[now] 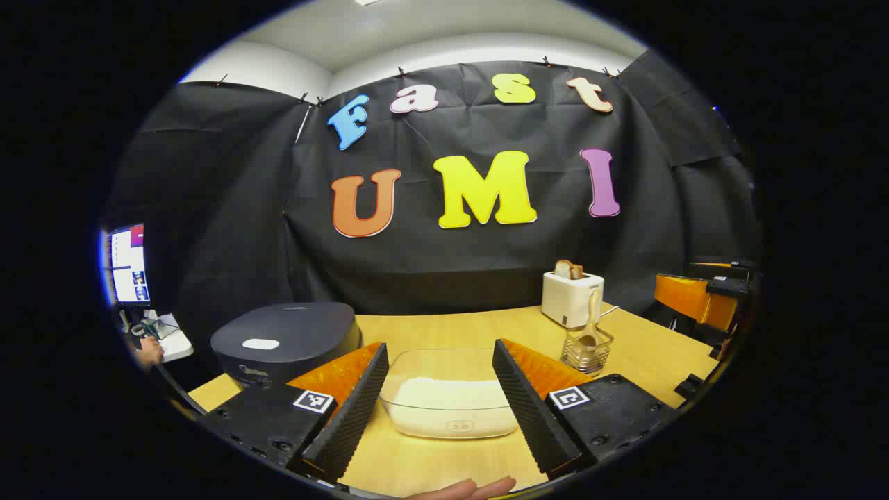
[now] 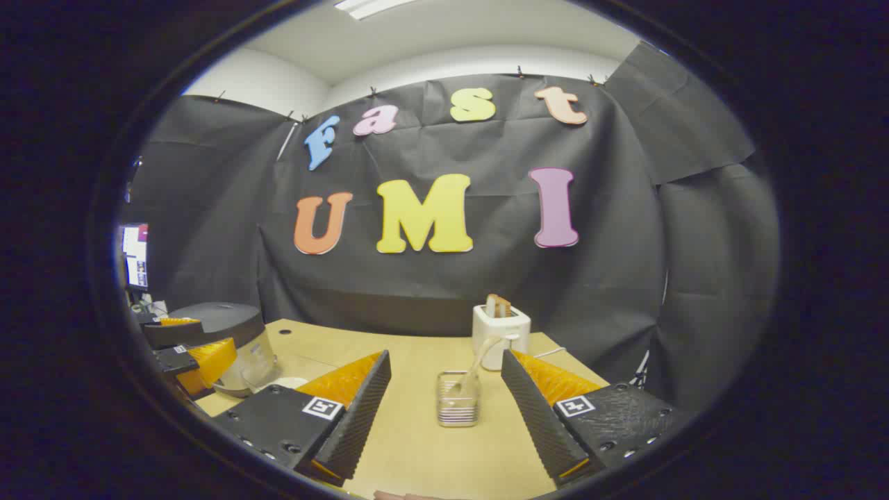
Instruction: Close the left gripper, press the button to open the rice cooker; take a wooden spoon from the chopstick holder with the right hand, scoop a spoonful of rice and pour it into the rice cooker, then put the wooden spoon back into the chopstick holder.
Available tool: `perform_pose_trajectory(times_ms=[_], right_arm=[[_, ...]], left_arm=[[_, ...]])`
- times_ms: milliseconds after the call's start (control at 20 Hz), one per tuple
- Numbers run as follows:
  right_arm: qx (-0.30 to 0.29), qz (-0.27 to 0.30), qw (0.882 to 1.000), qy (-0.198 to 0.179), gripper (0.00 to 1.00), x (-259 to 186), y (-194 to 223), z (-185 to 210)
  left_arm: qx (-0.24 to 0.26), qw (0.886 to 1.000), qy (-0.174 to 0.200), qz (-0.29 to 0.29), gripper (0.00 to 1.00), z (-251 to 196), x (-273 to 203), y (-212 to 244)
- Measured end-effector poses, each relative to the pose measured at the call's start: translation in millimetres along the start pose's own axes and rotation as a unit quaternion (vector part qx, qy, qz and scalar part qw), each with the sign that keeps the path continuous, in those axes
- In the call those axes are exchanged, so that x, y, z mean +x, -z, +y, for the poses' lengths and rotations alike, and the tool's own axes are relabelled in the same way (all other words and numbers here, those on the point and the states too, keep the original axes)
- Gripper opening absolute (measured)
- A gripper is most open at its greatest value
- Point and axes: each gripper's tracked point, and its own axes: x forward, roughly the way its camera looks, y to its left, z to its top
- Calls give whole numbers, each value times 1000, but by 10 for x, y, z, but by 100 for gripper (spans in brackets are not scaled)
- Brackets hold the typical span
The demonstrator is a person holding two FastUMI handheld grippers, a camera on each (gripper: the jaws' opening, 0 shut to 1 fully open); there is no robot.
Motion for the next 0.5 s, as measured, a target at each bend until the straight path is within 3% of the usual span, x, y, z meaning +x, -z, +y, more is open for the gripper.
perform_pose_trajectory(times_ms=[200, 350, 500], right_arm=[[12, -10, 1000, -13, 95, -27, -37, 315], [13, -9, 1000, -10, 95, -53, 41, 357], [17, -5, 1000, -18, 95, -49, 173, 326]], left_arm=[[-10, 1000, -28, -7, 96, 516, -45, -21], [-22, 999, -22, 1, 96, 600, -52, -20], [-4, 999, -34, 10, 95, 699, -69, 44]])
